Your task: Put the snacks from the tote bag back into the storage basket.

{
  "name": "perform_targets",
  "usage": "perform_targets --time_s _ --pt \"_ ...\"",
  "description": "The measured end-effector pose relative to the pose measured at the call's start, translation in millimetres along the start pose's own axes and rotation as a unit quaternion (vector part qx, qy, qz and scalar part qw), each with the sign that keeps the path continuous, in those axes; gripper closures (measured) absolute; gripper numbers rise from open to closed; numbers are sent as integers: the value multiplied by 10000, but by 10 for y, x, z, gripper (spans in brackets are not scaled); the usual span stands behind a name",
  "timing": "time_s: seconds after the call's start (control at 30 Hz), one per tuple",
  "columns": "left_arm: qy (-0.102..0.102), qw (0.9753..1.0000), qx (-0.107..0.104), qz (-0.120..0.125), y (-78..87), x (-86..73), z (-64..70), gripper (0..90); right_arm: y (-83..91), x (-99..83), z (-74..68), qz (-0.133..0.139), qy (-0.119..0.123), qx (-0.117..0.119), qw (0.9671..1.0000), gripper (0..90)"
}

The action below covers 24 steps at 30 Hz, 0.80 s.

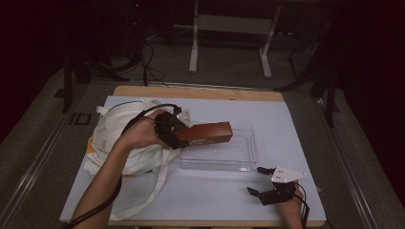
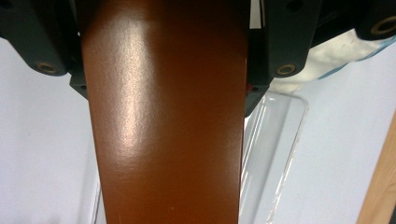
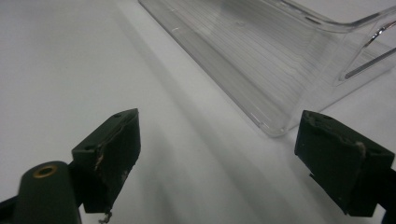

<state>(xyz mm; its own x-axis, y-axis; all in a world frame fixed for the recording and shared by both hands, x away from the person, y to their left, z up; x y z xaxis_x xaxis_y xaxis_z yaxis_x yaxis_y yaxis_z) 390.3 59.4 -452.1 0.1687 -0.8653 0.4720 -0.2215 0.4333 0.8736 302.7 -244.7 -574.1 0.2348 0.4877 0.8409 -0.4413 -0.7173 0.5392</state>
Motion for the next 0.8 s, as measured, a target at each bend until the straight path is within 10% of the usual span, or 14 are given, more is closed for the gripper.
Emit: perform_targets --time_s 0.8 --pt "-186 9996 -219 -39 -192 36 49 436 -4 -1 2 -17 -1 33 10000 144"
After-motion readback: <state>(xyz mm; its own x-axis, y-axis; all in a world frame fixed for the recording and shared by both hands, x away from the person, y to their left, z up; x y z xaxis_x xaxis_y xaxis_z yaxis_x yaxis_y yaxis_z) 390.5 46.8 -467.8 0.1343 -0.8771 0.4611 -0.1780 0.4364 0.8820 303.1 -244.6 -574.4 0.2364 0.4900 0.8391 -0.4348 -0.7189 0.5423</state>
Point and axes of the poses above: each handheld gripper's, and its own axes: y roughly backward along the jaws, x roughly out of its top, z roughly to its right, the point moved 7 cm from there along -y, roughly forward along the jaws, and after that the axes turned 2 degrees about y, right-handed, at the moved point
